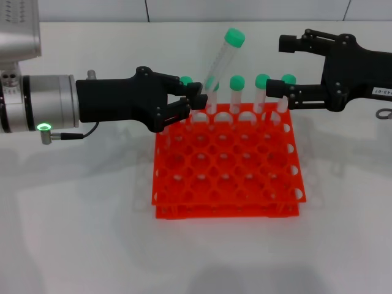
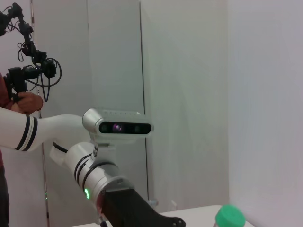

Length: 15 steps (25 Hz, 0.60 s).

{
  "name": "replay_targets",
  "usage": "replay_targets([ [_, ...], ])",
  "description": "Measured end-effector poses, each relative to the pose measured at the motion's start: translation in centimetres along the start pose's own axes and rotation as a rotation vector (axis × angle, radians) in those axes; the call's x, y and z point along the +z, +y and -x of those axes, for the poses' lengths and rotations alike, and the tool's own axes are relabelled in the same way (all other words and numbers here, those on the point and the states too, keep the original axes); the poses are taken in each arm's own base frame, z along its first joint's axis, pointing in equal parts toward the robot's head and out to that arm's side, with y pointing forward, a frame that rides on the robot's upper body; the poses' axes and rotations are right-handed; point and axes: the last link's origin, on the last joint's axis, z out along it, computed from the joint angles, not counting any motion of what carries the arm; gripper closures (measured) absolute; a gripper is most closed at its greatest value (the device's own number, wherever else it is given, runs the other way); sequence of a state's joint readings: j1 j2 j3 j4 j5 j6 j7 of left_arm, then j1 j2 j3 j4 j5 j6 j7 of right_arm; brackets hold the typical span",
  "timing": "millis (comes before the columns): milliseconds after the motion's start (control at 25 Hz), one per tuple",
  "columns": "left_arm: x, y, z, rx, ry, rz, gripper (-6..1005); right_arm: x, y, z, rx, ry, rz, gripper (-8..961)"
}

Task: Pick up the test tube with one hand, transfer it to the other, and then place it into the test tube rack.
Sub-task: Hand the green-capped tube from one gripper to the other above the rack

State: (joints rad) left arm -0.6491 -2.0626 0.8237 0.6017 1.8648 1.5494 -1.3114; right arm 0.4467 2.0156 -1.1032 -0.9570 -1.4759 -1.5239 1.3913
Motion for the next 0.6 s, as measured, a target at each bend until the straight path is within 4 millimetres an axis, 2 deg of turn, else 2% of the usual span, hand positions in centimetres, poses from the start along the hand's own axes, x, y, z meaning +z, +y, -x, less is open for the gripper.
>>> replay_targets([
  [240,0.0,0.0,0.1,-0.004,-0.002,0.000,804,0.5,0.0,0.2,-0.007,0.001,0.014,162],
  [600,0.1,0.0,-0.1,-0.012,-0.009,0.004,803,1.6,-1.0,0.3,0.009,0.000,-0.013,163],
])
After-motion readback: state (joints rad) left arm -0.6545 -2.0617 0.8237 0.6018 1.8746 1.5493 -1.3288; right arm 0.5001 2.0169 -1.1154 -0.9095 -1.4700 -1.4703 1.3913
